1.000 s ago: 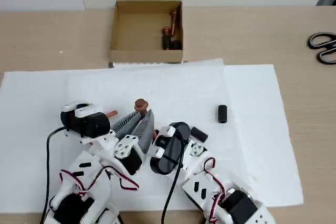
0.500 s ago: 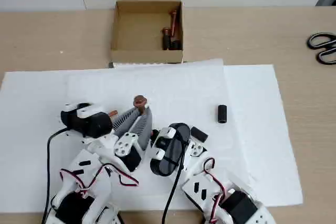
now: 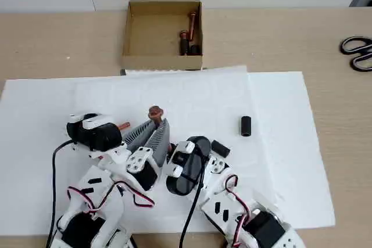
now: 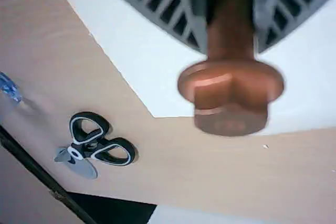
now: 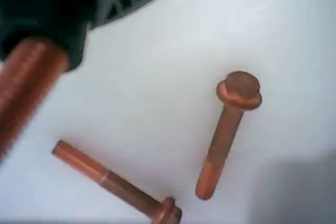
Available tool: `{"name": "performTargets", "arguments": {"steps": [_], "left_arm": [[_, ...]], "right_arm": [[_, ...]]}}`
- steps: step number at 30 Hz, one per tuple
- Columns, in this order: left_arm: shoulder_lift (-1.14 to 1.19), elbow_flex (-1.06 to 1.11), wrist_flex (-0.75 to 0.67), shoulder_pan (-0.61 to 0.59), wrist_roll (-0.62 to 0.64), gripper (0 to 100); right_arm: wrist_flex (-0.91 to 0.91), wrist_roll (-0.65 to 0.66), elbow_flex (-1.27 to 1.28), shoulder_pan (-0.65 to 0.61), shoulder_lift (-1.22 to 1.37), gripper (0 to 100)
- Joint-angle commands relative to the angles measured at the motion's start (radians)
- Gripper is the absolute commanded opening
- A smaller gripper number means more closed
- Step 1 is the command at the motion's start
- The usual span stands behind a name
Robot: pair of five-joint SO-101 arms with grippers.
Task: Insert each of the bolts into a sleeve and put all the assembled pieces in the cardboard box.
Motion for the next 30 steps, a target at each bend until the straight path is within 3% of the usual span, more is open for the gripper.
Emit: {"name": "performTargets", "arguments": {"steps": [1, 7, 15, 26, 30], "left_arm": [[-0.008, -0.004, -0.021, 0.011, 0.014, 1], [-0.008, -0.004, 0.051, 0.012, 0.012, 1], [-0.009, -0.033, 0.302, 0.109, -0.068, 1], [-0.008, -0.016, 0.319, 0.104, -0.235, 1], [-0.008, -0.004, 0.319, 0.012, -0.299, 6]], "right_arm": [[-0.021, 0.000, -0.052, -0.002, -0.013, 0.2], [-0.022, 0.000, -0.055, -0.002, -0.013, 0.2], [-0.022, 0.002, -0.083, 0.002, -0.013, 0.2], [-0.022, 0.008, -0.133, 0.004, -0.013, 0.2], [-0.016, 0.008, -0.135, 0.004, -0.013, 0.2]]}}
